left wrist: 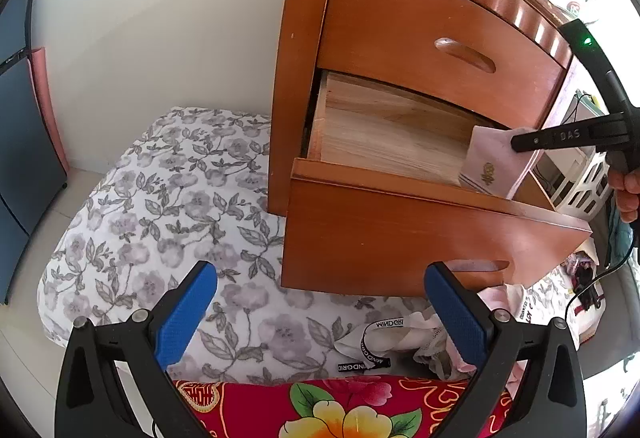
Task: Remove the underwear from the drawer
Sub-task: 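Lift the pink sock out of the drawer toward the blanket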
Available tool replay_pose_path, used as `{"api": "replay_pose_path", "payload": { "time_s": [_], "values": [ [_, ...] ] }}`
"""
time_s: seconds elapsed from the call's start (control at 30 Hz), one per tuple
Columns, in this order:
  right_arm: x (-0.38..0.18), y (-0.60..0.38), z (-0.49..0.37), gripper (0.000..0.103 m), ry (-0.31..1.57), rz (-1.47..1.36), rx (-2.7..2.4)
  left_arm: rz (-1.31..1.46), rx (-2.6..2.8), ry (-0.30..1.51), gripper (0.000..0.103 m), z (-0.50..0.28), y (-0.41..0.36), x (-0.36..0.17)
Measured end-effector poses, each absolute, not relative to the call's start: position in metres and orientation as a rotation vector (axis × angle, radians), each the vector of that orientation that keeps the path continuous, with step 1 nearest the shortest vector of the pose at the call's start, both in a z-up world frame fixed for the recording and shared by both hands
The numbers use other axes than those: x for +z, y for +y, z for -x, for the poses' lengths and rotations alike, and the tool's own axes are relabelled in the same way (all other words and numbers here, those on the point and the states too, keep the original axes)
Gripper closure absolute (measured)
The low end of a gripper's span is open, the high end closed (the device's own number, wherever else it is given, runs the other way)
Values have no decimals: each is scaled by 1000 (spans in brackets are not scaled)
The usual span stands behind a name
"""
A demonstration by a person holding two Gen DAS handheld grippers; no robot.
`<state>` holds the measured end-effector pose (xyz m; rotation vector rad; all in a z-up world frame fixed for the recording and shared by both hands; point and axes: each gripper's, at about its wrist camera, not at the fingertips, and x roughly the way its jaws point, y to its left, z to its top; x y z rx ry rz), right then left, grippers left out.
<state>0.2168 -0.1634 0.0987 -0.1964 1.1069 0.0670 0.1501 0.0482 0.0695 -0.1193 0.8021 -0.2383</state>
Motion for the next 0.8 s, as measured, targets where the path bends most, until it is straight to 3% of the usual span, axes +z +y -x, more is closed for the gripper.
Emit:
{"api": "replay_pose_path", "payload": {
  "time_s": [0.43,0.8],
  "values": [
    [129,-174,-189,92,1000,187,66,96,-241,792,0,-141,42,79],
    [192,-177,-149,91,814,178,71,68,-254,784,0,-135,34,86]
  ]
}}
